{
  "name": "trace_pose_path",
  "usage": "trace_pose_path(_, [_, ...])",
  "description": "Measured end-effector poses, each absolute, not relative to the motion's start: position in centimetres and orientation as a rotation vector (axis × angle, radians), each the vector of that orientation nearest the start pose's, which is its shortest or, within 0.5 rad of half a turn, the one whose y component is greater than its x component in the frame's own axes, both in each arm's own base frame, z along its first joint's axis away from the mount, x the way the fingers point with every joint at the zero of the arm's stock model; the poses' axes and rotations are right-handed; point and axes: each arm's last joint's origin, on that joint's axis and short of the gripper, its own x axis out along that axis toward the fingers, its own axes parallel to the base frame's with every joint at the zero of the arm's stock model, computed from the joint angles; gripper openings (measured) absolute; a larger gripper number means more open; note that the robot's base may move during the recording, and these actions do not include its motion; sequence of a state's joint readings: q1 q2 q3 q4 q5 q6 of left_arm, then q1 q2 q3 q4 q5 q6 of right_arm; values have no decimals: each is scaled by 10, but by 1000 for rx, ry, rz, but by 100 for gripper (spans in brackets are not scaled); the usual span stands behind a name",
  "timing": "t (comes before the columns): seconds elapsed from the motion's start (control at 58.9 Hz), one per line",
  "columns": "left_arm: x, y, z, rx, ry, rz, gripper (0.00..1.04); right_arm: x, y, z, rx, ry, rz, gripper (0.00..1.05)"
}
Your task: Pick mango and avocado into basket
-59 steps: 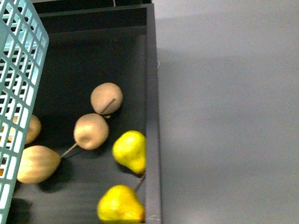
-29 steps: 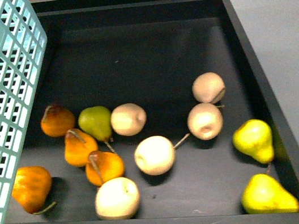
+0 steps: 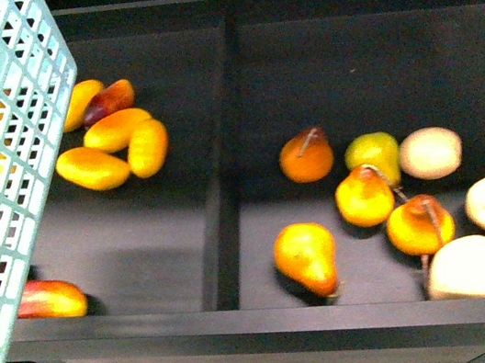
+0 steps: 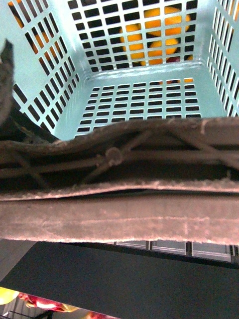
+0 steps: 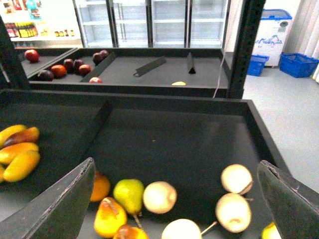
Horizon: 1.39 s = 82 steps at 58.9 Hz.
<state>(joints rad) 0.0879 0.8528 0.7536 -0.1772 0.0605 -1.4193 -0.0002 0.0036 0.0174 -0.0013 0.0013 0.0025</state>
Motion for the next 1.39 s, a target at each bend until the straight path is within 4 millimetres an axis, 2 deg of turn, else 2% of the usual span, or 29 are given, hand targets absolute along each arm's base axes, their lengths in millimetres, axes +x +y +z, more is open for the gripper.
trace_pose_path(1.392, [188, 15, 312, -1430, 207, 220, 16, 97, 0, 169, 2, -13, 0, 96])
